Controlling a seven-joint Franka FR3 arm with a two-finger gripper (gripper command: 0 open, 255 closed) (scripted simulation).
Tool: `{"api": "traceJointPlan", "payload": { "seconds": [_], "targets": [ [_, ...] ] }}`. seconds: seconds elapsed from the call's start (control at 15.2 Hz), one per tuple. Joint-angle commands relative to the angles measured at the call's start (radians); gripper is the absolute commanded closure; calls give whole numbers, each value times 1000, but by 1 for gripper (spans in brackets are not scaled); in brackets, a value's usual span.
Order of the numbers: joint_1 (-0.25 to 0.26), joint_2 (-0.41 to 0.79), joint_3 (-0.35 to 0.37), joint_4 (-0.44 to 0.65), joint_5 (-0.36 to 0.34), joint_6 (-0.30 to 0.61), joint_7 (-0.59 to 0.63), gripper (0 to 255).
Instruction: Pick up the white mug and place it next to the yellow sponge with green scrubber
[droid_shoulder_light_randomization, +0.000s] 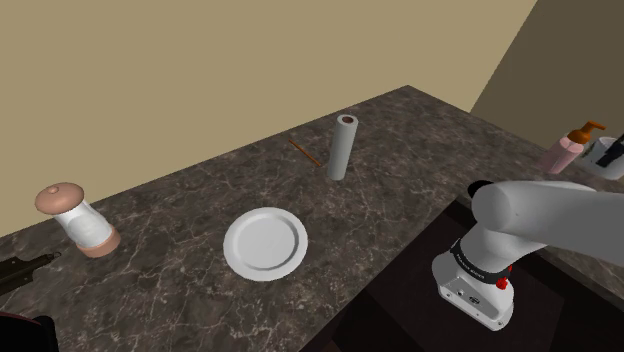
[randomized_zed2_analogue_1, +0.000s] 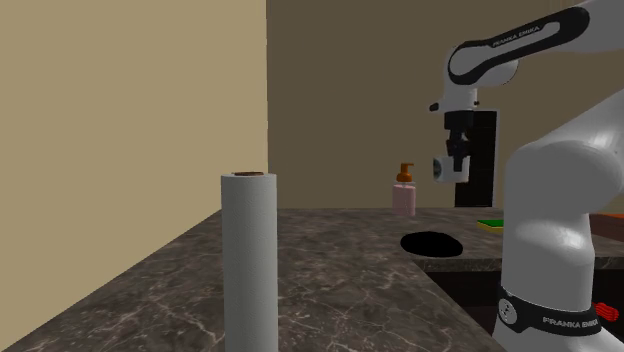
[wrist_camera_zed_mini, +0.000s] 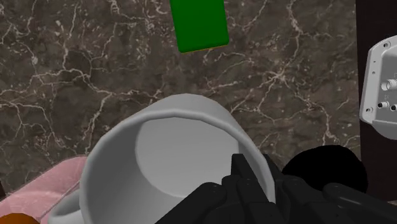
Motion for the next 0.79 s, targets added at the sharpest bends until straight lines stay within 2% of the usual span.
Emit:
{"api": "traceJointPlan", "payload": {
  "seconds": [0.0, 0.4, 0.73],
  "targets": [
    [3, 14, -49, 46, -23, -2, -53, 255],
    [46, 58, -199, 193, -73, 2, -195, 255],
    [124, 95, -339, 342, -100, 1, -309, 255]
  ]
}}
